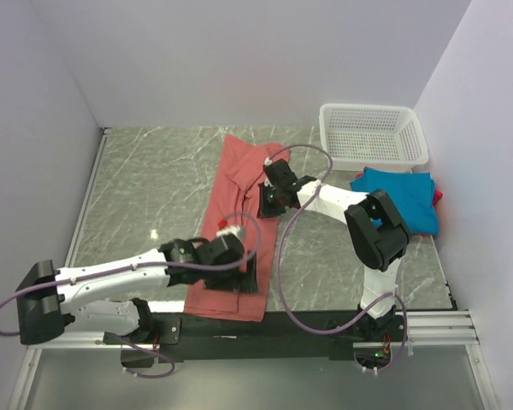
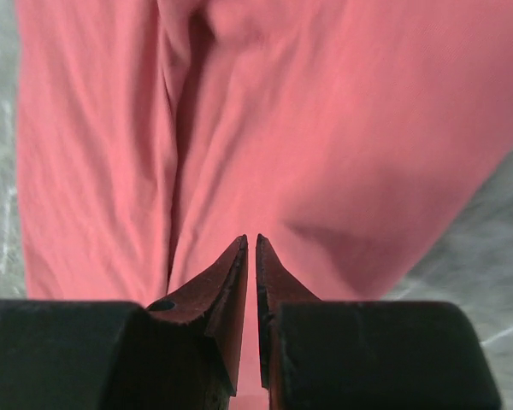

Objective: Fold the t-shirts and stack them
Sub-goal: Fold the tshirt

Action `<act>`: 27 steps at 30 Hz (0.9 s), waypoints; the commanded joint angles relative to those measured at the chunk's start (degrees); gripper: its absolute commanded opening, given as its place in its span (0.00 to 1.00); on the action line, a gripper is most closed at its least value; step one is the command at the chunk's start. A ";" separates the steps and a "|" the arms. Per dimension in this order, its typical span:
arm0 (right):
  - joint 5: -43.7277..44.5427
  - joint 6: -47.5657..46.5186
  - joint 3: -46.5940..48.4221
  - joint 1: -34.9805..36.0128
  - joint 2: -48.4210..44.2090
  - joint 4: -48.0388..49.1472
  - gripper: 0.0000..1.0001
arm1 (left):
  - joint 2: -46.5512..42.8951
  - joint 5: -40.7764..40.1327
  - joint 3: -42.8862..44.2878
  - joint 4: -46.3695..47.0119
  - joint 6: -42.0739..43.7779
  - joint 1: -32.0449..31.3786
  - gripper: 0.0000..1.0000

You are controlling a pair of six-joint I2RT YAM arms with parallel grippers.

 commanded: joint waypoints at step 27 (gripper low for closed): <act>5.48 -8.52 29.88 -7.04 18.04 -15.48 0.28 | 0.90 22.04 -14.97 4.52 9.85 40.32 0.99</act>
